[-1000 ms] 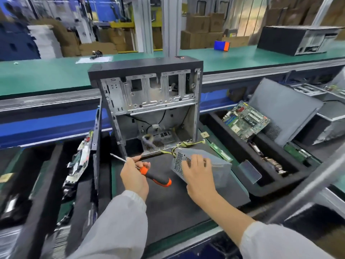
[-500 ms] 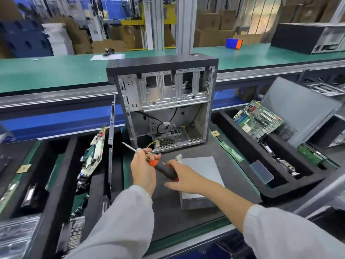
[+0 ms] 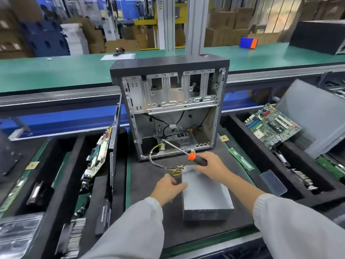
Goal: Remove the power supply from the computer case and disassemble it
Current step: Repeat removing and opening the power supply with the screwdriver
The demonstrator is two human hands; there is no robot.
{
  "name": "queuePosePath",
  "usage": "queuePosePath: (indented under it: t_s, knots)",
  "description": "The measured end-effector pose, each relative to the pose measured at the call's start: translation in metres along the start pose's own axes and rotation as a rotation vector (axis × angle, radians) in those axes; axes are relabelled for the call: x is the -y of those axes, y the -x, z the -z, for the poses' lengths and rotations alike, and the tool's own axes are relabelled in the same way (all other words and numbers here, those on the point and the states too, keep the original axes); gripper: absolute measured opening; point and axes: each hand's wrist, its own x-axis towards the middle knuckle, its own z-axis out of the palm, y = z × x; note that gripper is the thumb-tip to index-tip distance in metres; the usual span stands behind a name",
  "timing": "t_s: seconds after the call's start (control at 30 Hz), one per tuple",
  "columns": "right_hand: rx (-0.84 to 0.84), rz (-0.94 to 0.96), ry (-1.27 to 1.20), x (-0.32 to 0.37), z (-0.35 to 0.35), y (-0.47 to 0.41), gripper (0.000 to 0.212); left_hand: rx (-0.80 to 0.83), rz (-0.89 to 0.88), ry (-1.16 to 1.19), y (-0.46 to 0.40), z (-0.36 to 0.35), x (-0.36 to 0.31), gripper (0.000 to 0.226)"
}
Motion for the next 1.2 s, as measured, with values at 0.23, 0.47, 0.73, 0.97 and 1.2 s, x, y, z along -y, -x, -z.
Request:
queuePosePath:
  t_s: [0.23, 0.47, 0.73, 0.97, 1.2]
  knots:
    - [0.094, -0.04, 0.046, -0.006, -0.006, -0.018, 0.023, 0.206, -0.195, -0.171, 0.008, -0.034, 0.009, 0.079]
    - [-0.054, -0.258, 0.058, -0.029, 0.013, -0.02, 0.011, 0.027, -0.329, -0.018, -0.025, -0.015, 0.015, 0.086]
    - [0.042, -0.418, 0.071, -0.026, -0.002, 0.014, 0.023, -0.178, -0.167, 0.437, -0.073, 0.03, 0.027, 0.016]
    - [-0.001, -0.334, 0.015, -0.023, -0.013, 0.029, 0.033, 0.107, -0.344, 0.332, -0.063, 0.021, 0.028, 0.031]
    - [-0.052, -0.221, 0.065, -0.012, -0.016, 0.004, 0.027, -0.335, -0.433, 0.48, -0.052, -0.005, 0.03, 0.041]
